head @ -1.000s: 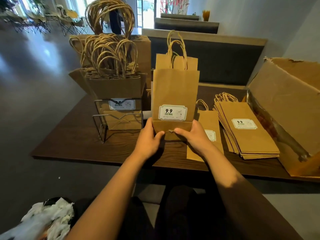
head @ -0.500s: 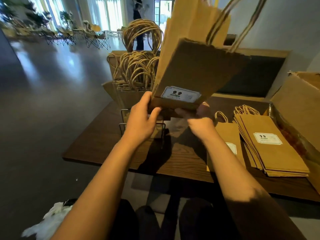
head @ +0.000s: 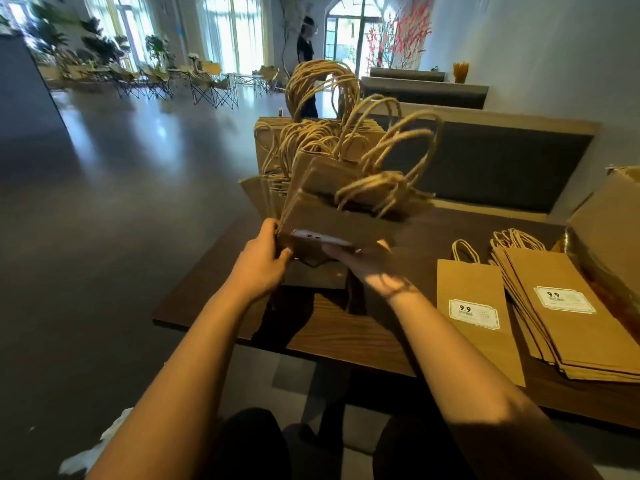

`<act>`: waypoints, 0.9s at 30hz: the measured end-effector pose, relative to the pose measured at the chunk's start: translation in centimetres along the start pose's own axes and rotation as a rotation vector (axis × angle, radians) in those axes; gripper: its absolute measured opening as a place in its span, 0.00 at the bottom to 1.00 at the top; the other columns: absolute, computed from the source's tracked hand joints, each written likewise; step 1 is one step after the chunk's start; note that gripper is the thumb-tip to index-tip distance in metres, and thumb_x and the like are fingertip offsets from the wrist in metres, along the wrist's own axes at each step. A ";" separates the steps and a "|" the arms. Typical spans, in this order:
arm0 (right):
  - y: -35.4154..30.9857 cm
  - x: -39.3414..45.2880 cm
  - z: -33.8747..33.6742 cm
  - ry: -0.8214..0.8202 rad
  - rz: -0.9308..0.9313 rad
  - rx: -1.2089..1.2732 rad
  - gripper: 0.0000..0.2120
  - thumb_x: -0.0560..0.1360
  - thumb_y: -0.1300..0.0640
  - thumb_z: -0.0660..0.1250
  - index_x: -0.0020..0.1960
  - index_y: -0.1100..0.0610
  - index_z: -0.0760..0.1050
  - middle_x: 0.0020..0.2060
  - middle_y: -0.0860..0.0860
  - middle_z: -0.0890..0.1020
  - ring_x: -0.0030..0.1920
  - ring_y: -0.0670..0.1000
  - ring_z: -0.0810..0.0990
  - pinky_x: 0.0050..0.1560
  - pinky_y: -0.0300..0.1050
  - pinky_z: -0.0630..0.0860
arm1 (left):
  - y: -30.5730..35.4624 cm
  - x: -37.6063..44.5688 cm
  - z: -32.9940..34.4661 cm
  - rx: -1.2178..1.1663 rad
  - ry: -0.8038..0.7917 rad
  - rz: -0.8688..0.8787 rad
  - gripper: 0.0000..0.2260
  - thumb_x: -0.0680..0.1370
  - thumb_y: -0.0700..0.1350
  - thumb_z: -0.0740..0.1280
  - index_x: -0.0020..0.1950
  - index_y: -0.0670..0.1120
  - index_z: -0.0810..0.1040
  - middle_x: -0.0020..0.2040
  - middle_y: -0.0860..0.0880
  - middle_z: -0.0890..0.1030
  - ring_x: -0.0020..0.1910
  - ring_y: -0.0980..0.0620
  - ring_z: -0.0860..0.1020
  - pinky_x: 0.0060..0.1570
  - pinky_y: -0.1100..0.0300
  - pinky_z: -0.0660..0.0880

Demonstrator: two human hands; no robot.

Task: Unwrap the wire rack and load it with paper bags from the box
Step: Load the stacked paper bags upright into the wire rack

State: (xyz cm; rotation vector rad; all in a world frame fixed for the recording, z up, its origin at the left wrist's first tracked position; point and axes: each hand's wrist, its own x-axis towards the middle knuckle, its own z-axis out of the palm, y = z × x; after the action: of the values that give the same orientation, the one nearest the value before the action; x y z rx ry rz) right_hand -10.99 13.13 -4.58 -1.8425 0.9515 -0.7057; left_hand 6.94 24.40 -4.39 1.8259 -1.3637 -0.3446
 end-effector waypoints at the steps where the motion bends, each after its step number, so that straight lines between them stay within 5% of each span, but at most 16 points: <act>1: 0.7 0.5 -0.1 0.023 -0.015 -0.008 0.26 0.74 0.41 0.74 0.66 0.54 0.79 0.56 0.45 0.80 0.58 0.48 0.78 0.61 0.45 0.73 | -0.2 0.1 0.0 0.000 -0.049 -0.050 0.14 0.84 0.44 0.64 0.67 0.49 0.66 0.57 0.48 0.79 0.54 0.47 0.80 0.46 0.56 0.75; 7: 1.1 0.8 -0.1 0.131 -0.041 -0.058 0.20 0.71 0.44 0.78 0.58 0.54 0.83 0.49 0.44 0.85 0.53 0.47 0.84 0.55 0.48 0.82 | -1.3 0.5 0.4 -0.111 -0.175 -0.196 0.21 0.85 0.54 0.60 0.74 0.48 0.59 0.64 0.47 0.76 0.61 0.47 0.78 0.62 0.50 0.75; 10: 1.2 0.9 0.3 0.178 -0.025 -0.048 0.21 0.67 0.40 0.79 0.53 0.52 0.83 0.46 0.43 0.85 0.48 0.44 0.83 0.48 0.42 0.81 | -1.5 0.6 0.4 -0.104 -0.174 -0.202 0.20 0.84 0.54 0.61 0.73 0.48 0.63 0.64 0.46 0.77 0.60 0.47 0.78 0.61 0.49 0.76; 13: 1.2 0.5 0.8 0.270 -0.050 -0.002 0.26 0.63 0.38 0.80 0.52 0.54 0.83 0.46 0.46 0.86 0.46 0.45 0.84 0.48 0.47 0.84 | -1.6 0.4 0.2 -0.066 -0.161 -0.160 0.20 0.84 0.55 0.63 0.74 0.50 0.68 0.65 0.48 0.79 0.62 0.48 0.78 0.65 0.47 0.75; 15: 0.8 0.4 0.6 0.280 -0.100 0.040 0.21 0.66 0.44 0.81 0.53 0.54 0.83 0.47 0.46 0.86 0.47 0.44 0.85 0.50 0.47 0.83 | -1.7 0.3 -0.2 -0.068 -0.139 -0.147 0.21 0.83 0.54 0.65 0.74 0.51 0.69 0.65 0.50 0.79 0.62 0.49 0.78 0.63 0.49 0.76; 19: -0.4 0.4 -0.7 0.179 -0.173 0.096 0.16 0.73 0.55 0.78 0.58 0.55 0.80 0.51 0.46 0.85 0.51 0.42 0.83 0.51 0.37 0.80 | -1.7 0.0 -0.6 -0.246 -0.284 -0.172 0.23 0.82 0.46 0.67 0.76 0.52 0.67 0.66 0.54 0.77 0.62 0.57 0.76 0.67 0.53 0.72; 24: 0.9 0.6 -0.9 -0.072 0.032 0.138 0.10 0.76 0.55 0.74 0.56 0.52 0.79 0.54 0.49 0.85 0.57 0.51 0.83 0.58 0.46 0.79 | -2.9 0.0 0.0 -0.199 -0.279 -0.261 0.18 0.82 0.44 0.68 0.71 0.49 0.70 0.53 0.54 0.79 0.47 0.57 0.77 0.57 0.53 0.75; 27: 2.1 0.7 -0.6 -0.140 0.121 0.230 0.14 0.77 0.50 0.73 0.59 0.57 0.81 0.51 0.50 0.87 0.55 0.52 0.85 0.59 0.50 0.80 | -3.4 -0.1 0.0 -0.168 -0.250 -0.257 0.18 0.81 0.43 0.69 0.71 0.48 0.71 0.55 0.53 0.81 0.55 0.52 0.80 0.62 0.54 0.75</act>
State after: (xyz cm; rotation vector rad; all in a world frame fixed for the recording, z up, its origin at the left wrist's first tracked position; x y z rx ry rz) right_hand -11.77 11.68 -6.17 -1.5972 0.8456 -0.5788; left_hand 9.16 24.77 -6.92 1.8635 -1.2202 -0.8218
